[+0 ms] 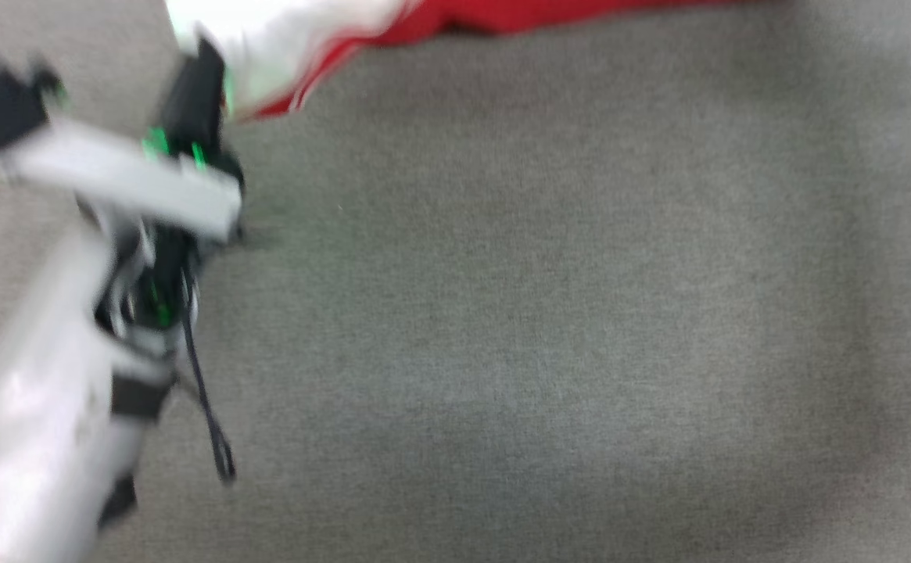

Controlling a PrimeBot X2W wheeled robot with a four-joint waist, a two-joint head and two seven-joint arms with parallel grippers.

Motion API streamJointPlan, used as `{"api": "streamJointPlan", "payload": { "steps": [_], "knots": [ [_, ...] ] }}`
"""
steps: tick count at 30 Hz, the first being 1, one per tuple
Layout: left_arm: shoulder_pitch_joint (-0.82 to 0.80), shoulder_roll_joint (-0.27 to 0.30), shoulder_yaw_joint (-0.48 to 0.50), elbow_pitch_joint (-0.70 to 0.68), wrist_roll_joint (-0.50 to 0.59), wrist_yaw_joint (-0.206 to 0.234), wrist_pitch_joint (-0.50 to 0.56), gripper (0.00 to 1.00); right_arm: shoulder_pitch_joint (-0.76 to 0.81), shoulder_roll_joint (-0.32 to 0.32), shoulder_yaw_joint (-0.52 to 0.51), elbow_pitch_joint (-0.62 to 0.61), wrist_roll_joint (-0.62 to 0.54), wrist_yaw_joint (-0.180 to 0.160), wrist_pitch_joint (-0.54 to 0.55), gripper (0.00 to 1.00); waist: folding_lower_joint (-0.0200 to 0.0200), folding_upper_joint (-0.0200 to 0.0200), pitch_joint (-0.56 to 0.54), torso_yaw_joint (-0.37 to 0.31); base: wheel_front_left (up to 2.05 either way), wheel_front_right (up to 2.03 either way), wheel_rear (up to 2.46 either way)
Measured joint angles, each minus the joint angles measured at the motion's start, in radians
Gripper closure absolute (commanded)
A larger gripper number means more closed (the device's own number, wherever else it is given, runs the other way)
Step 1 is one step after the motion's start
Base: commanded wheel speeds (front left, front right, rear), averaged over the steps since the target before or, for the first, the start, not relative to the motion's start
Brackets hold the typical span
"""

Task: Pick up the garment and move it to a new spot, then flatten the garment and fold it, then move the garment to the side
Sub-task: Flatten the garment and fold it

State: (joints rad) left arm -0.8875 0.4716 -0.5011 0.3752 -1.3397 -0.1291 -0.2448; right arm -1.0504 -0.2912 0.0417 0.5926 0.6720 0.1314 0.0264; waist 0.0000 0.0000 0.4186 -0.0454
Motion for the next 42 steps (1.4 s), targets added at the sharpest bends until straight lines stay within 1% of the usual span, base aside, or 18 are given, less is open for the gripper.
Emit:
{"api": "streamJointPlan", "payload": {
  "steps": [3,5,8,11,15,18,22,24,28,32,35,37,40,42],
  "knots": [
    [0.145,0.002,0.042,-0.078,-0.02,0.0,-0.012,1.0,0.152,-0.03,0.01,-0.106,0.034,0.0,0.061,1.0,0.0,0.0,-0.037,0.005,0.0,0.0,0.0],
    [0.24,0.008,0.046,-0.135,0.008,0.008,-0.015,1.0,0.245,-0.039,0.006,-0.178,0.058,0.0,0.095,1.0,0.0,0.0,-0.059,0.007,0.0,0.0,0.0],
    [0.379,-0.003,0.055,-0.219,0.026,0.025,-0.017,1.0,0.384,-0.055,-0.015,-0.284,0.057,0.0,0.138,1.0,0.0,0.0,-0.086,0.01,0.0,0.0,0.0],
    [0.502,-0.031,0.081,-0.302,0.039,0.043,-0.018,1.0,0.521,-0.061,-0.052,-0.376,0.037,0.0,0.177,1.0,0.0,0.0,-0.106,0.012,0.0,0.0,0.0],
    [0.656,-0.063,0.144,-0.402,0.064,0.073,-0.018,1.0,0.678,-0.028,-0.119,-0.501,0.021,0.0,0.228,1.0,0.0,0.0,-0.124,0.014,0.0,0.0,0.0],
    [0.756,-0.073,0.178,-0.477,0.077,0.087,-0.018,1.0,0.767,-0.006,-0.163,-0.583,0.012,0.0,0.266,1.0,0.0,0.0,-0.129,0.013,0.0,0.0,0.0],
    [0.883,-0.075,0.176,-0.578,0.098,0.113,-0.018,1.0,0.872,0.032,-0.219,-0.694,0.003,0.0,0.315,1.0,0.0,0.0,-0.128,0.005,0.0,0.0,0.0],
    [0.921,-0.07,0.173,-0.624,0.117,0.13,-0.018,1.0,0.9,0.034,-0.244,-0.735,0.006,0.0,0.332,1.0,0.0,0.0,-0.123,0.002,0.0,0.0,0.0],
    [0.96,-0.059,0.182,-0.699,0.129,0.152,-0.018,1.0,0.941,0.049,-0.274,-0.799,0.006,0.0,0.363,1.0,0.0,0.0,-0.11,-0.003,0.0,0.0,0.0],
    [0.947,-0.033,0.184,-0.709,0.15,0.164,0.003,1.0,0.935,0.063,-0.283,-0.81,0.005,0.0,0.39,1.0,-0.0001,0.0,-0.094,-0.008,0.0,0.0,0.0],
    [0.867,-0.031,0.176,-0.676,0.164,0.164,0.025,1.0,0.889,0.063,-0.265,-0.777,-0.006,0.0,0.405,1.0,0.0,0.0,-0.078,-0.008,0.0,0.0,0.0],
    [0.804,-0.047,0.174,-0.644,0.158,0.163,0.036,1.0,0.859,0.061,-0.241,-0.759,-0.028,0.0,0.414,1.0,0.0,0.0,-0.067,-0.007,0.0,0.0,0.0],
    [0.715,-0.047,0.154,-0.564,0.192,0.154,0.056,1.0,0.809,0.078,-0.228,-0.737,-0.063,0.0,0.42,1.0,0.0,0.0,-0.046,-0.005,0.0,0.0,0.0],
    [0.651,-0.049,0.149,-0.506,0.212,0.137,0.06,1.0,0.769,0.08,-0.228,-0.719,-0.084,0.0,0.422,1.0,0.0,0.0,-0.03,-0.003,0.0,0.0,0.0]
  ]
}}
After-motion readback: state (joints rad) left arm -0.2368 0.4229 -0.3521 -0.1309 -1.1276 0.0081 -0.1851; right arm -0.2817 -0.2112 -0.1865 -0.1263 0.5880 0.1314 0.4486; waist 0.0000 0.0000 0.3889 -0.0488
